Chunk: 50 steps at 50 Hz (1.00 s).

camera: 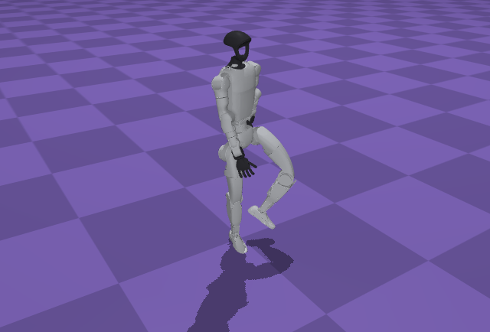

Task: In place motions

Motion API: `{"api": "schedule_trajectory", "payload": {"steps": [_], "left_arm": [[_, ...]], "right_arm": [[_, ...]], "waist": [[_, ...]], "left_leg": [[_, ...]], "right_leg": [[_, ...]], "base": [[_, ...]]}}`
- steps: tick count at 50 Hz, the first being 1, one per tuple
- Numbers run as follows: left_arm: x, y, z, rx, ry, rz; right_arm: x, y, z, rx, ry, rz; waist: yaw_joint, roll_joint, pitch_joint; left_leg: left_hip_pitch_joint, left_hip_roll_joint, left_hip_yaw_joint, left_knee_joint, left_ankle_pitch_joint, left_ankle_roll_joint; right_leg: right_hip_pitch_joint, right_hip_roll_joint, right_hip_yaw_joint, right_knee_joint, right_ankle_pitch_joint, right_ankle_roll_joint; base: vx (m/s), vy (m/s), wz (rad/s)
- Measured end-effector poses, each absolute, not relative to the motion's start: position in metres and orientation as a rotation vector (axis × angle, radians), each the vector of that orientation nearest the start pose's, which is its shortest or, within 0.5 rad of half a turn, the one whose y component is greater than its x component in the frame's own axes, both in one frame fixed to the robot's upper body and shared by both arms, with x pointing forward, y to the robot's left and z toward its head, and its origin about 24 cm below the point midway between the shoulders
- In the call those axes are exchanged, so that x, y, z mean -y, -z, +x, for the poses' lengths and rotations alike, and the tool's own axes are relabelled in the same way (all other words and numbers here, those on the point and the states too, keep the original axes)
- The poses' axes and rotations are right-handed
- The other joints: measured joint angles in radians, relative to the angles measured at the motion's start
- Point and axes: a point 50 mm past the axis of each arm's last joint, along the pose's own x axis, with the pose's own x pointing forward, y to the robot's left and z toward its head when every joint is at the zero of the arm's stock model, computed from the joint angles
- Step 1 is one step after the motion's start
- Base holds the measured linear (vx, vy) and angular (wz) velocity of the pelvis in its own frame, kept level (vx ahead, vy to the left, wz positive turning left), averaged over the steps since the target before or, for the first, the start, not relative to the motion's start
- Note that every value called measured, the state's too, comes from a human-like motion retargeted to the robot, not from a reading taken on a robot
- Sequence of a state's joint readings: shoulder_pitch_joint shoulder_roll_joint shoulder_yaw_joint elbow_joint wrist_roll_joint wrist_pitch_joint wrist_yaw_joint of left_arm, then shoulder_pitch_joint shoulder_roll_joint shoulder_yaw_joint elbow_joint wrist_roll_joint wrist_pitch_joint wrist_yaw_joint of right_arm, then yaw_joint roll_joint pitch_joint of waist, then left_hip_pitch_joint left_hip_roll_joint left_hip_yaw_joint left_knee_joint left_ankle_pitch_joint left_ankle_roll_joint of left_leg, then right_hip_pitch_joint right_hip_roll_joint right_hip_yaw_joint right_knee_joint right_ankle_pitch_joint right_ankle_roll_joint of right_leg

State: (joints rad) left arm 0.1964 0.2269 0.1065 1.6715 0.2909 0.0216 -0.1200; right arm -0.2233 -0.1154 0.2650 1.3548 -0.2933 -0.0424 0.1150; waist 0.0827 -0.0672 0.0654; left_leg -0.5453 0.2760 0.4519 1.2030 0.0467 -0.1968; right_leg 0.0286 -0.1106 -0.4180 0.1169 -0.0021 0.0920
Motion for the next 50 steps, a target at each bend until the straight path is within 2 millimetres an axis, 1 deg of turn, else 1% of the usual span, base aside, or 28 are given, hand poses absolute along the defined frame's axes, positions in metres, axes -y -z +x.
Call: {"api": "schedule_trajectory", "payload": {"steps": [2,3,5,7,10,13,15,17,18,20,22,23,25,27,29,32,35,36,38,40,41,42,43,44,45,47,48,50], "left_arm": [[-0.230,0.146,-0.130,-2.035,-0.055,0.016],[-0.228,0.143,-0.140,-2.072,-0.092,-0.042],[-0.225,0.139,-0.152,-2.084,-0.126,-0.090],[-0.225,0.136,-0.160,-2.078,-0.124,-0.064],[-0.225,0.137,-0.160,-2.068,-0.133,-0.039],[-0.225,0.147,-0.135,-2.007,-0.145,-0.054],[-0.220,0.156,-0.107,-1.934,-0.158,-0.042],[-0.217,0.166,-0.074,-1.837,-0.180,0.034],[-0.215,0.170,-0.055,-1.779,-0.186,0.088],[-0.208,0.176,-0.009,-1.640,-0.154,0.136],[-0.202,0.175,0.058,-1.456,-0.065,0.113],[-0.200,0.170,0.095,-1.354,-0.010,0.096],[-0.198,0.146,0.168,-1.137,0.106,0.074],[-0.188,0.125,0.211,-0.978,0.173,0.078],[-0.180,0.111,0.233,-0.859,0.179,0.097],[-0.169,0.103,0.242,-0.757,0.202,0.161],[-0.169,0.110,0.227,-0.775,0.286,0.259],[-0.171,0.119,0.212,-0.819,0.306,0.284],[-0.177,0.141,0.170,-0.952,0.308,0.304],[-0.181,0.164,0.110,-1.143,0.247,0.255],[-0.182,0.173,0.076,-1.256,0.198,0.181],[-0.181,0.178,0.043,-1.364,0.148,0.102],[-0.180,0.181,0.017,-1.465,0.096,0.012],[-0.181,0.181,-0.009,-1.557,0.038,-0.067],[-0.182,0.179,-0.035,-1.644,-0.026,-0.143],[-0.184,0.168,-0.088,-1.813,-0.182,-0.262],[-0.186,0.161,-0.110,-1.890,-0.238,-0.315],[-0.185,0.146,-0.150,-2.043,-0.328,-0.390]], "right_arm": [[0.139,0.129,0.206,-0.874,-0.518,-0.506],[0.125,0.114,0.229,-0.762,-0.519,-0.510],[0.103,0.089,0.257,-0.580,-0.489,-0.507],[0.102,0.082,0.262,-0.498,-0.489,-0.541],[0.117,0.095,0.245,-0.538,-0.518,-0.648],[0.138,0.129,0.198,-0.743,-0.523,-0.666],[0.151,0.154,0.148,-0.944,-0.524,-0.617],[0.168,0.173,0.087,-1.208,-0.510,-0.540],[0.178,0.178,0.057,-1.348,-0.485,-0.502],[0.203,0.178,0.002,-1.608,-0.419,-0.459],[0.231,0.170,-0.033,-1.775,-0.285,-0.432],[0.243,0.164,-0.047,-1.832,-0.195,-0.408],[0.261,0.155,-0.067,-1.918,-0.028,-0.326],[0.271,0.144,-0.096,-2.025,0.110,-0.258],[0.278,0.131,-0.130,-2.105,0.262,-0.258],[0.278,0.113,-0.175,-2.151,0.469,-0.241],[0.268,0.107,-0.193,-2.170,0.569,-0.198],[0.264,0.109,-0.192,-2.169,0.577,-0.194],[0.259,0.116,-0.182,-2.132,0.576,-0.224],[0.256,0.132,-0.151,-2.018,0.535,-0.329],[0.256,0.141,-0.125,-1.932,0.487,-0.400],[0.254,0.150,-0.095,-1.837,0.435,-0.454],[0.249,0.159,-0.057,-1.732,0.369,-0.479],[0.241,0.166,-0.017,-1.620,0.303,-0.465],[0.231,0.170,0.023,-1.504,0.232,-0.434],[0.203,0.167,0.099,-1.259,0.078,-0.334],[0.187,0.159,0.138,-1.129,-0.010,-0.282],[0.154,0.130,0.203,-0.881,-0.180,-0.212]], "waist": [[0.050,-0.010,0.055],[0.045,-0.022,0.073],[0.020,-0.040,0.082],[0.021,-0.042,0.044],[0.038,-0.041,-0.024],[-0.014,-0.047,-0.046],[-0.041,-0.056,-0.045],[-0.052,-0.049,-0.053],[-0.074,-0.039,-0.070],[-0.114,0.000,-0.094],[-0.143,0.025,-0.054],[-0.184,0.028,-0.016],[-0.238,0.031,0.064],[-0.287,0.035,0.097],[-0.292,0.052,0.083],[-0.248,0.060,0.030],[-0.172,0.047,-0.009],[-0.141,0.041,-0.024],[-0.101,0.029,-0.056],[-0.116,0.014,-0.070],[-0.104,0.009,-0.069],[-0.098,0.001,-0.063],[-0.101,-0.012,-0.047],[-0.084,-0.013,-0.032],[-0.058,-0.008,-0.016],[0.017,0.001,0.018],[0.047,0.001,0.039],[0.129,-0.022,0.086]], "left_leg": [[-0.032,0.118,0.055,0.100,-0.046,0.057],[-0.054,0.124,0.055,0.131,-0.068,0.070],[-0.085,0.105,0.042,0.157,-0.090,0.079],[-0.081,0.061,0.036,0.124,-0.088,0.065],[0.005,0.017,0.085,0.012,-0.094,0.043],[0.187,-0.114,0.091,-0.262,-0.068,0.019],[0.348,-0.232,0.069,-0.554,-0.019,0.007],[0.520,-0.318,0.086,-0.868,-0.182,-0.010],[0.600,-0.316,0.174,-0.980,-0.281,-0.003],[0.625,-0.337,0.124,-1.138,-0.352,0.095],[0.609,-0.313,0.148,-1.174,-0.359,0.139],[0.615,-0.323,0.117,-1.190,-0.363,0.152],[0.614,-0.311,0.130,-1.202,-0.359,0.170],[0.606,-0.304,0.098,-1.203,-0.354,0.185],[0.581,-0.292,0.075,-1.199,-0.348,0.201],[0.567,-0.287,0.073,-1.197,-0.348,0.203],[0.580,-0.310,0.096,-1.205,-0.354,0.195],[0.583,-0.318,0.108,-1.200,-0.355,0.186],[0.582,-0.334,0.123,-1.169,-0.354,0.163],[0.565,-0.350,0.114,-1.089,-0.334,0.139],[0.536,-0.341,0.143,-0.994,-0.283,0.108],[0.493,-0.310,0.173,-0.868,-0.207,0.075],[0.422,-0.240,0.204,-0.680,-0.080,0.037],[0.311,-0.174,0.191,-0.494,0.004,0.047],[0.181,-0.110,0.155,-0.308,0.068,0.082],[-0.006,-0.050,0.060,-0.022,0.006,0.083],[-0.083,-0.003,0.049,0.085,-0.007,0.102],[-0.167,0.126,0.090,0.262,-0.068,0.139]], "right_leg": [[0.004,0.005,0.001,0.004,0.007,-0.032],[0.003,0.005,0.019,-0.005,0.014,-0.048],[0.011,-0.006,0.007,-0.029,0.023,-0.061],[0.007,-0.018,0.018,-0.045,0.030,-0.056],[0.001,-0.020,0.008,-0.062,0.026,-0.051],[0.023,-0.031,-0.030,-0.046,0.015,-0.014],[0.042,-0.040,-0.044,-0.018,0.015,0.011],[0.038,-0.027,-0.061,0.039,0.033,0.030],[0.022,-0.023,-0.100,0.086,0.066,0.041],[-0.047,-0.036,-0.193,0.248,0.228,0.058],[-0.229,-0.060,-0.112,0.515,0.348,0.023],[-0.314,-0.029,-0.005,0.615,0.359,0.023],[-0.398,-0.075,-0.013,0.779,0.317,0.008],[-0.455,-0.095,-0.021,0.874,0.288,0.021],[-0.489,-0.070,-0.009,0.915,0.272,0.041],[-0.446,-0.059,-0.020,0.880,0.271,0.073],[-0.333,-0.024,0.002,0.730,0.293,0.103],[-0.280,-0.006,0.021,0.641,0.301,0.111],[-0.163,0.019,0.051,0.428,0.318,0.123],[-0.023,0.031,0.045,0.181,0.163,0.137],[0.032,0.010,-0.042,0.107,0.061,0.104],[0.068,-0.014,-0.097,0.049,-0.015,0.078],[0.064,-0.046,-0.088,0.024,-0.039,0.064],[0.053,-0.050,-0.085,0.007,-0.047,0.054],[0.038,-0.040,-0.084,-0.006,-0.048,0.045],[-0.007,-0.017,0.048,0.020,-0.030,0.033],[-0.019,-0.027,0.021,0.026,-0.019,0.019],[-0.035,-0.014,0.093,0.020,-0.008,-0.024]], "base": [[-0.36,-0.13,-1.35],[-0.33,-0.06,-0.75],[-0.11,-0.01,-0.10],[0.24,0.10,0.13],[0.26,0.10,0.29],[0.15,0.07,0.98],[0.13,0.09,0.44],[0.13,0.11,-0.07],[0.12,0.14,-0.02],[-0.01,0.17,-0.46],[-0.31,0.21,-0.54],[-0.54,0.20,0.38],[-0.64,0.15,0.73],[-0.32,0.07,0.73],[0.07,-0.02,0.32],[0.21,-0.11,0.11],[0.16,-0.09,-0.40],[0.22,-0.05,-0.65],[0.25,-0.06,-0.28],[0.14,-0.04,0.23],[0.00,-0.07,-0.24],[-0.16,-0.12,-0.42],[-0.26,-0.15,-0.17],[-0.32,-0.19,-0.11],[-0.24,-0.22,-0.57],[-0.20,-0.19,-0.99],[-0.28,-0.14,-1.23],[-0.29,-0.12,-1.54]]}}
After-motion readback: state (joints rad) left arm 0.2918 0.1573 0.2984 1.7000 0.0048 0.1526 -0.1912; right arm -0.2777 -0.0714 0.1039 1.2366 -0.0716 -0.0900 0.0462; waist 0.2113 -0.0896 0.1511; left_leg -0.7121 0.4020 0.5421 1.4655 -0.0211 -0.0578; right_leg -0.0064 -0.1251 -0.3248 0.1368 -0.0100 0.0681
